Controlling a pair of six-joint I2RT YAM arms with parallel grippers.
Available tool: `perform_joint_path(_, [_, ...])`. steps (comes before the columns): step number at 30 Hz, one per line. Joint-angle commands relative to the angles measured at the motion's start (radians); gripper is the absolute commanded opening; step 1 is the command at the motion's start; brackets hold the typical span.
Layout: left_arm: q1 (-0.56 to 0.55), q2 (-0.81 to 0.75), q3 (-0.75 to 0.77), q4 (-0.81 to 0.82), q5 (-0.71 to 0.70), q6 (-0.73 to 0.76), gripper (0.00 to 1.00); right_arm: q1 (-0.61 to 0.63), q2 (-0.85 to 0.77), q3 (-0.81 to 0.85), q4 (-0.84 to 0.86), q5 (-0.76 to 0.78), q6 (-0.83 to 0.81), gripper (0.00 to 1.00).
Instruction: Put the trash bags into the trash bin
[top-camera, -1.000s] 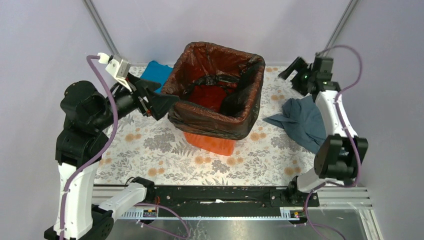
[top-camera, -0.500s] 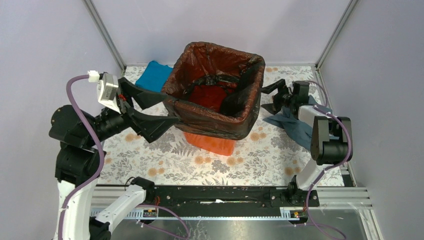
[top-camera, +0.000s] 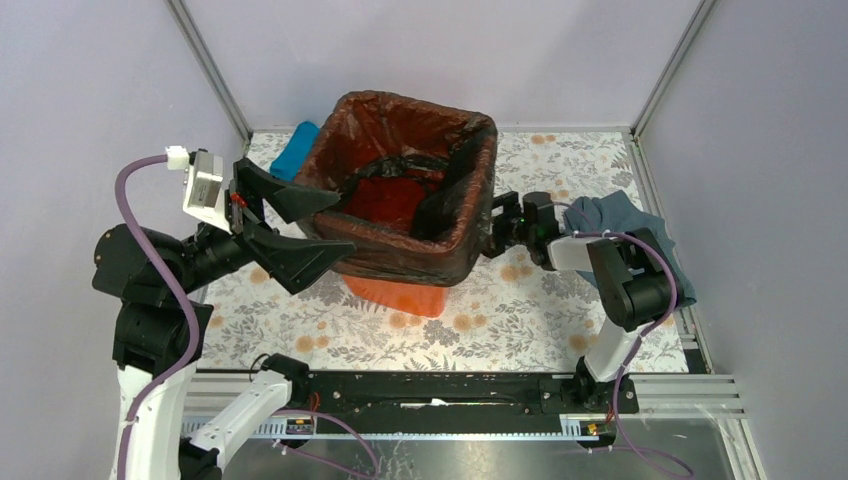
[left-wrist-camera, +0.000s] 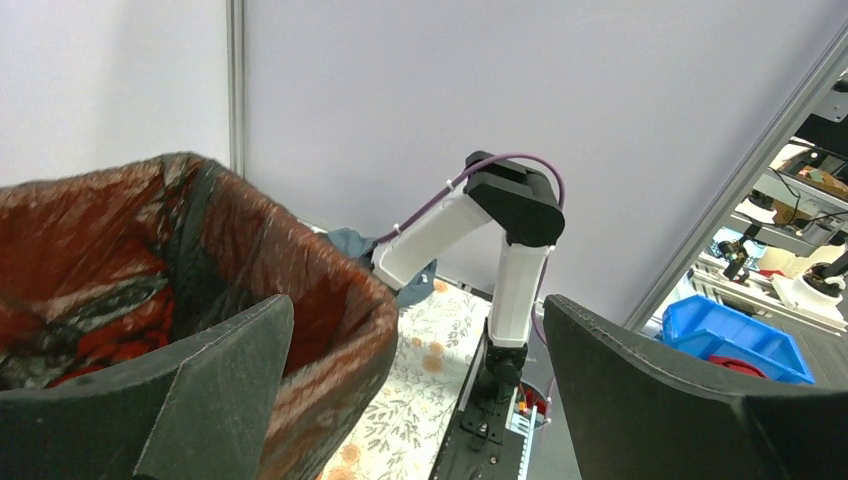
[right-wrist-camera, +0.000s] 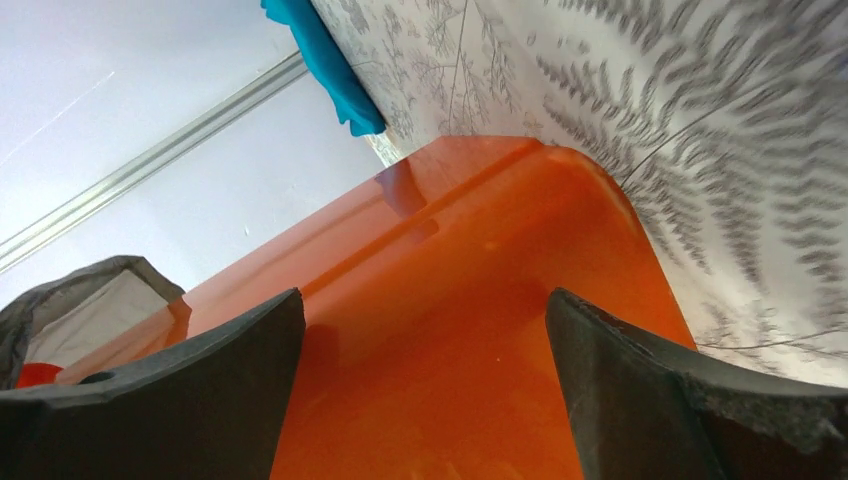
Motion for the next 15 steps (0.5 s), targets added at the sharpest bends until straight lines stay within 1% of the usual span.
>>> perform_joint_path(1, [-0.003,-0.012,0.053,0.022,-0.006,-0.007,0.99,0.153,0.009,0.041,0.054,0.12,0.159,0.95])
perform_joint_path(5, [-0.003,-0.02,0.048,0.013,-0.016,-0.01,0.99,0.274,0.08,0.203,-0.036,0.163,0.115,0.95])
perform_joint_path(9, [-0.003,-0.022,0.053,0.007,-0.021,-0.02,0.99,0.399,0.13,0.269,-0.038,0.236,0.195,0.96])
perform_joint_path(12, [-0.002,-0.022,0.062,0.005,-0.019,-0.029,0.99,0.488,0.167,0.354,-0.098,0.288,0.21,0.96])
perform_joint_path(15, [-0.003,-0.018,0.066,0.007,-0.023,-0.033,0.99,0.572,0.21,0.399,-0.049,0.366,0.299,0.96])
